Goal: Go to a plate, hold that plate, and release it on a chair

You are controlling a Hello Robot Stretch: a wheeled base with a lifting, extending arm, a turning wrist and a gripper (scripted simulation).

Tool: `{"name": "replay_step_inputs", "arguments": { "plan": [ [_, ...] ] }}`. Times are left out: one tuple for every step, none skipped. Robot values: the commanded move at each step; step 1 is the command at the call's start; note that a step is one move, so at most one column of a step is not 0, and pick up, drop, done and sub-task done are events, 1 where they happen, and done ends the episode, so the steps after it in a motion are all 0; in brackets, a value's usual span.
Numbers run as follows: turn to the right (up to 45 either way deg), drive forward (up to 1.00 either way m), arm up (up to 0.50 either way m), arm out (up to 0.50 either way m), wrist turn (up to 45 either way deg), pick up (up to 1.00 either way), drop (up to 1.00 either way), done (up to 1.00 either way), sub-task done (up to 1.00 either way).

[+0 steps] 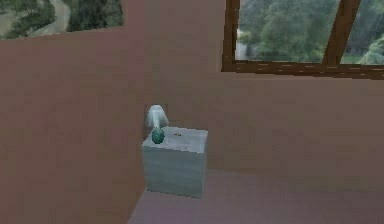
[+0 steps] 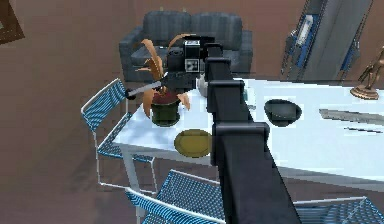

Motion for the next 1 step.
{"name": "replay_step_inputs", "arguments": {
  "plan": [
    [0.0,0.00,0.00,0.00,45.0,0.00,0.00,0.00,0.00]
  ]
}}
